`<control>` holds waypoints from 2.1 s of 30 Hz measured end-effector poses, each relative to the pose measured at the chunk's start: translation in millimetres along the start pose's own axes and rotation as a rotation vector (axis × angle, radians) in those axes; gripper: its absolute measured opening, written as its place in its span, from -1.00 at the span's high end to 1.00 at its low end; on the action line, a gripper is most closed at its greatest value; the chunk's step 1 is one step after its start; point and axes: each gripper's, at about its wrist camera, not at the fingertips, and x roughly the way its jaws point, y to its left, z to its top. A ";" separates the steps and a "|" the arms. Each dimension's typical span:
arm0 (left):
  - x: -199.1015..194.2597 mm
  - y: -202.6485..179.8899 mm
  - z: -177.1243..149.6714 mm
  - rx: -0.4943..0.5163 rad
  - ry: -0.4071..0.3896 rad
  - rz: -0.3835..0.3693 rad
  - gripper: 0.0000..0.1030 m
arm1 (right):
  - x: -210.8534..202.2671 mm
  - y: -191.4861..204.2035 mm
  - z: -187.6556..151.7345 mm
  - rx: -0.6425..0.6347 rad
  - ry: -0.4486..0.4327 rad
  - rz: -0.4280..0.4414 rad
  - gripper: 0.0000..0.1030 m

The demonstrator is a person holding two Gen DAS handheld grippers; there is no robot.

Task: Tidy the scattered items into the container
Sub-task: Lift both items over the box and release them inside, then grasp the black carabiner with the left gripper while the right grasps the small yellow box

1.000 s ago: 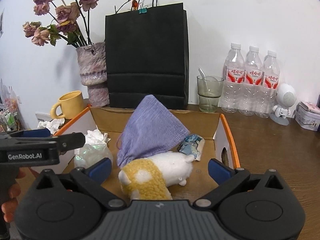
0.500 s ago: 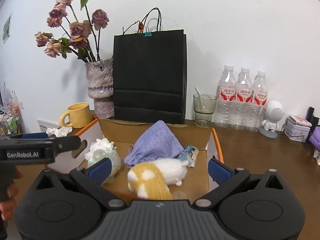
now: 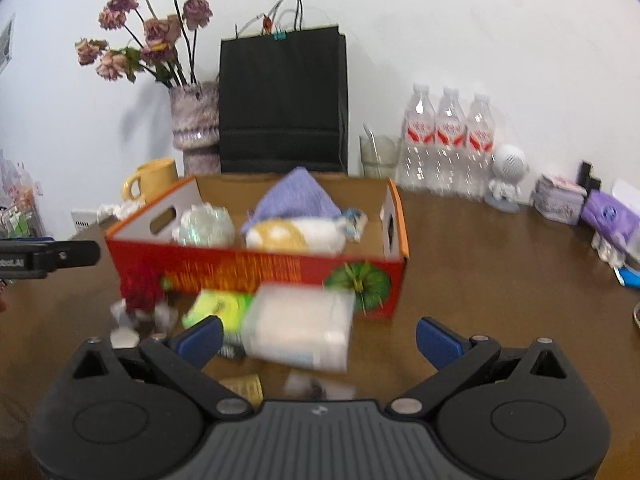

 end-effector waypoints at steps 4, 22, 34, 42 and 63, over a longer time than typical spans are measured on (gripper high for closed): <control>-1.2 0.4 -22.5 0.022 0.056 0.003 -1.00 | 1.4 0.7 -21.5 0.020 0.051 0.010 -0.97; 18.7 -17.4 -63.7 0.195 0.136 -0.078 -0.33 | 43.6 46.6 -26.8 -0.072 0.112 0.082 -0.10; 11.1 -26.2 -65.0 0.214 0.139 -0.140 0.56 | 20.8 47.0 -33.7 -0.062 0.062 0.097 0.42; 5.2 -24.6 -62.4 0.197 0.127 -0.155 0.90 | 11.9 46.2 -35.6 -0.051 0.049 0.102 0.42; -1.1 -15.9 -68.5 0.164 0.168 -0.133 0.49 | -4.6 42.4 -45.9 -0.026 0.046 0.125 0.42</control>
